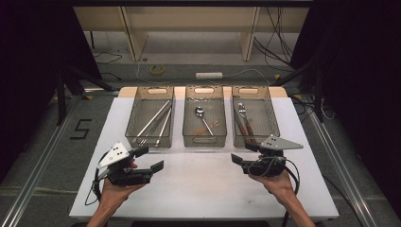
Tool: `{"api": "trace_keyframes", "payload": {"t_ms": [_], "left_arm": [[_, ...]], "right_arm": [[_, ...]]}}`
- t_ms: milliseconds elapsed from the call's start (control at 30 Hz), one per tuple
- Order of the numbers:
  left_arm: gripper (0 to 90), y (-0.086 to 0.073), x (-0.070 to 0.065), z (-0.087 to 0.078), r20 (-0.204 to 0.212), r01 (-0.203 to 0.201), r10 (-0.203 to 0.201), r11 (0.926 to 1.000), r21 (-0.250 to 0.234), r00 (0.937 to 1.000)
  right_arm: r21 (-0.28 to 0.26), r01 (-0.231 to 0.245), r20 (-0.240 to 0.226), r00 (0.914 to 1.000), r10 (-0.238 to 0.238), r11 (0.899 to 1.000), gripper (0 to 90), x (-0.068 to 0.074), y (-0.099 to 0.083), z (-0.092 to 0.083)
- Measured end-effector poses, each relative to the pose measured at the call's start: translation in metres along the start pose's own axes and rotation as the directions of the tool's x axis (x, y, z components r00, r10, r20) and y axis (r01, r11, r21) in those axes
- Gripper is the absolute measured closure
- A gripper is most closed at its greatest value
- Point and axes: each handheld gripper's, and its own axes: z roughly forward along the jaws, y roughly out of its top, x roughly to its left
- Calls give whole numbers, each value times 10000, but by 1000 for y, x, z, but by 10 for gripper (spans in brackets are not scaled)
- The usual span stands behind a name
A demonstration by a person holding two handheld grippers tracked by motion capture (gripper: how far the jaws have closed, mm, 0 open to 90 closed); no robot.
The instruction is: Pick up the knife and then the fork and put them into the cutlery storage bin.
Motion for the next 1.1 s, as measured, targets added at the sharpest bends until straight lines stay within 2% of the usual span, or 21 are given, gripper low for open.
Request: {"api": "trace_keyframes", "payload": {"t_ms": [300,600,1100], "left_arm": [[172,0,0,1,64,68,-68,10000,10,10000],[172,0,0,0,79,66,-66,10000,32,9999],[172,-1,0,0,192,132,-132,9999,33,9997]], "right_arm": [[-248,134,-164,9998,-138,9996,227,6,-12,-7],[-167,241,-238,9994,-245,9996,216,11,-19,-8],[-193,212,-43,9998,-213,9996,214,11,-33,-14]]}}
